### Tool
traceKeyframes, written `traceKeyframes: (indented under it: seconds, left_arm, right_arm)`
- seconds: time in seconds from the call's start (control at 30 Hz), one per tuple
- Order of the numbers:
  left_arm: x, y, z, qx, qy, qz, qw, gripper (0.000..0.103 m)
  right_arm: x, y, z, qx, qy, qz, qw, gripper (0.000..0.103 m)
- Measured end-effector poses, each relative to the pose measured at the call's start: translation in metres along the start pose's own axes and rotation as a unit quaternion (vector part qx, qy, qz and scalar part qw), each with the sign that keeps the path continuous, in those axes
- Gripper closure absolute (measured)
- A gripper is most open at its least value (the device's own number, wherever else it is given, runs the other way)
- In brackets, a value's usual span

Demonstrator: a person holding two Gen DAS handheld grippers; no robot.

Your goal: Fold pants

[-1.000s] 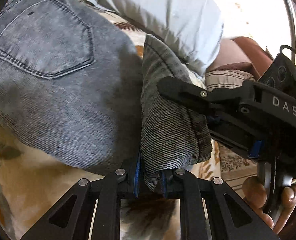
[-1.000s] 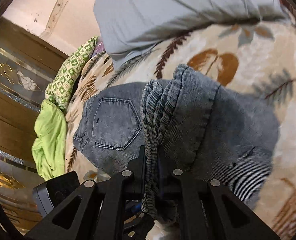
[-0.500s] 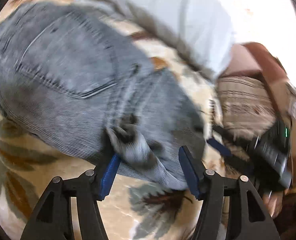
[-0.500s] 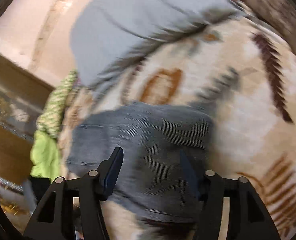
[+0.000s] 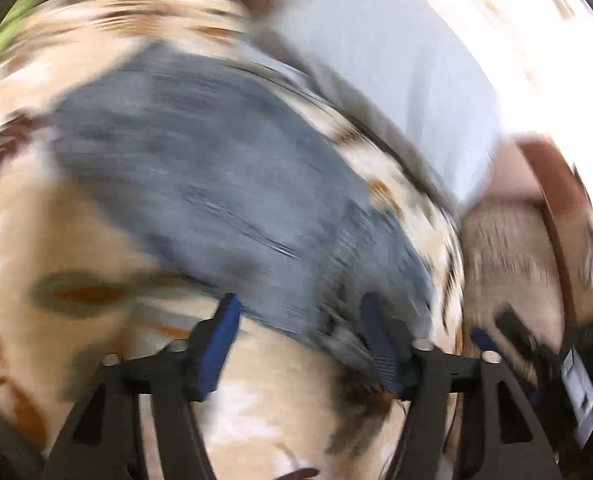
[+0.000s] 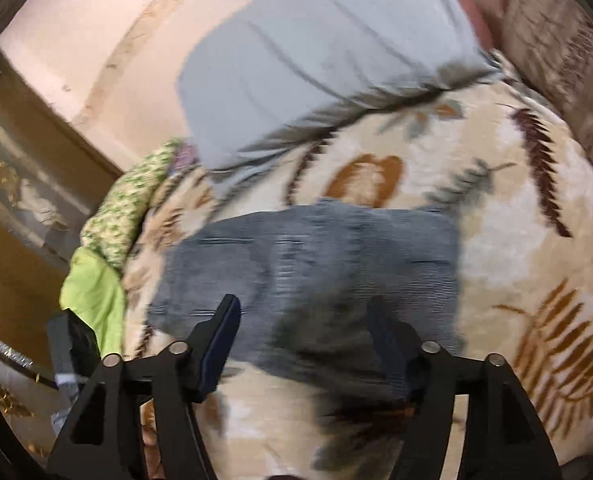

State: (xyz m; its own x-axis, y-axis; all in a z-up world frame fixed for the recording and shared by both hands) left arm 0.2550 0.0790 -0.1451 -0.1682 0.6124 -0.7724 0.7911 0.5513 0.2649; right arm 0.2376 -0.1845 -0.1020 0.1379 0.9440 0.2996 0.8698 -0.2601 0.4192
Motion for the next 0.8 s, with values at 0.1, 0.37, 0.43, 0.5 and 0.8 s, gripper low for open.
traceKeyframes:
  seconds: [0.1, 0.37, 0.43, 0.5, 0.8]
  left_arm:
    - [0.043, 0.016, -0.041, -0.051, 0.012, -0.087, 0.9949, 0.032]
    - [0.136, 0.05, -0.074, -0.128, -0.005, -0.258, 0.9575, 0.032]
    - [0.133, 0.059, -0.067, -0.128, 0.0, -0.254, 0.9587, 0.032]
    - [0.127, 0.069, -0.051, -0.125, 0.009, -0.234, 0.9641, 0.034]
    - [0.144, 0.068, -0.001, -0.123, -0.048, -0.245, 0.9606, 0.06]
  right_arm:
    - [0.039, -0.008, 0.011, 0.014, 0.019, -0.024, 0.999, 0.029]
    - [0.114, -0.032, 0.053, 0.062, 0.039, -0.077, 0.994, 0.029]
    - [0.122, -0.035, 0.058, 0.064, 0.04, -0.083, 0.994, 0.029]
    - [0.126, -0.037, 0.064, 0.069, 0.039, -0.088, 0.993, 0.029]
    - [0.129, -0.04, 0.079, 0.081, 0.03, -0.086, 0.993, 0.029]
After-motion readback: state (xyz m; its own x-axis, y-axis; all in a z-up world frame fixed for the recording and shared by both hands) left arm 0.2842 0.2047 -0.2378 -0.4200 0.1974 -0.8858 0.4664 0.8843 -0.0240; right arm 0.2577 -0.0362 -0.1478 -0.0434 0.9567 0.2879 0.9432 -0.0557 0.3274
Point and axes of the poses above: each gripper's, at about its wrist camera, not at the fingertips, and z roughly the way its jaws point, x to its left, y to its top, the point moved 5 cm from there along z, roughly the way its jaws point, and after that the axes turned 15 degrees about -y, right-handed, at the moved point
